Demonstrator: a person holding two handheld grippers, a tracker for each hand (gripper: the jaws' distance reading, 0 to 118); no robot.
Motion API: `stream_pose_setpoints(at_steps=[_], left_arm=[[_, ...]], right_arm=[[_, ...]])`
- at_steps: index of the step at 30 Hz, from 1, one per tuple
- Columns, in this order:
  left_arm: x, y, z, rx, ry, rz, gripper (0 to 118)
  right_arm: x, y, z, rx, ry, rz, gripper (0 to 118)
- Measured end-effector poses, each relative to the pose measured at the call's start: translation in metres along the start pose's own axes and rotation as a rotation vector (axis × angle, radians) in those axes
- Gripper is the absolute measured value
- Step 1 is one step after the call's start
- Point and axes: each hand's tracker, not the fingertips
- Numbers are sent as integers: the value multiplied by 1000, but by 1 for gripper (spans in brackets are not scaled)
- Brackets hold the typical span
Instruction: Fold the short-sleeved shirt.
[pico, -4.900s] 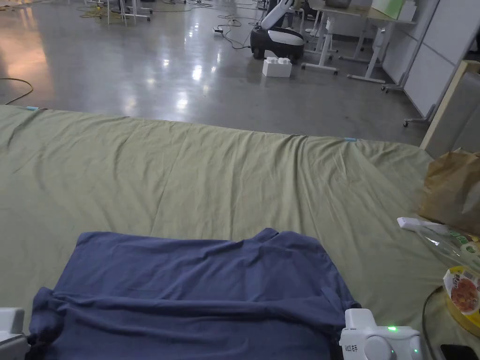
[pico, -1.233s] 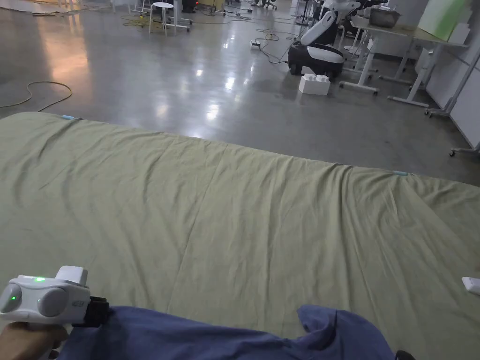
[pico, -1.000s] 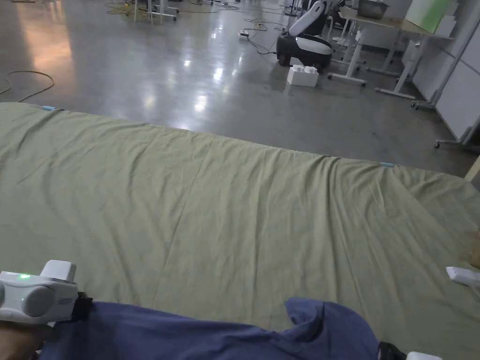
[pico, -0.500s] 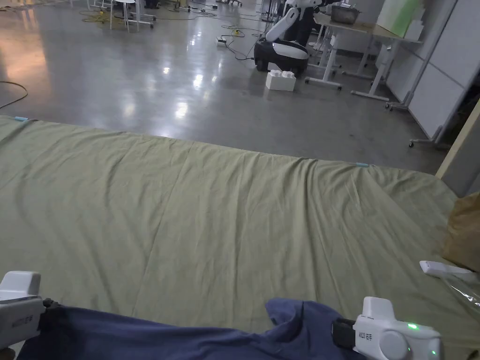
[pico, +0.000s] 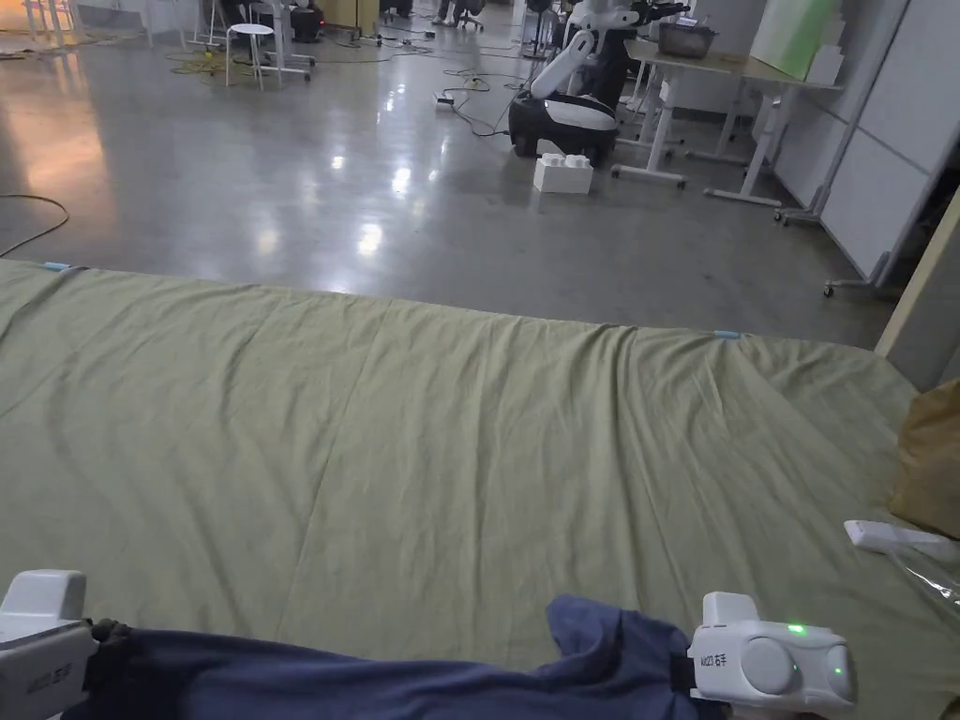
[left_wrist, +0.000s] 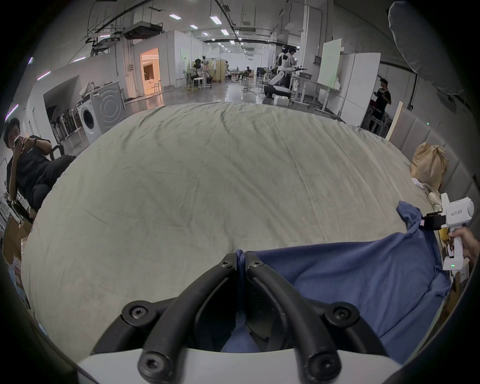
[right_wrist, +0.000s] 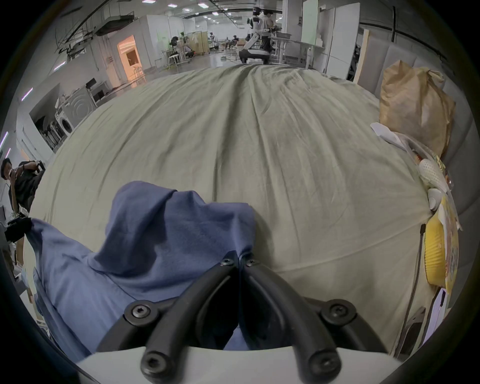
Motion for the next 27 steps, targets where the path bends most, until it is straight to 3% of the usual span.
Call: stream_pose_setpoints(at_steps=[7,16,27], left_arm=[[-7,2,39,73,-23,5,5],[-27,-29,109,173,-54,19,5],[-46,-112,159,122,-76,31,5]], right_arm=[[1,-10,82,163,15,-4,1],[13,-54,181,260,25,9,1],[6,-161,229,193,-14,107,1]])
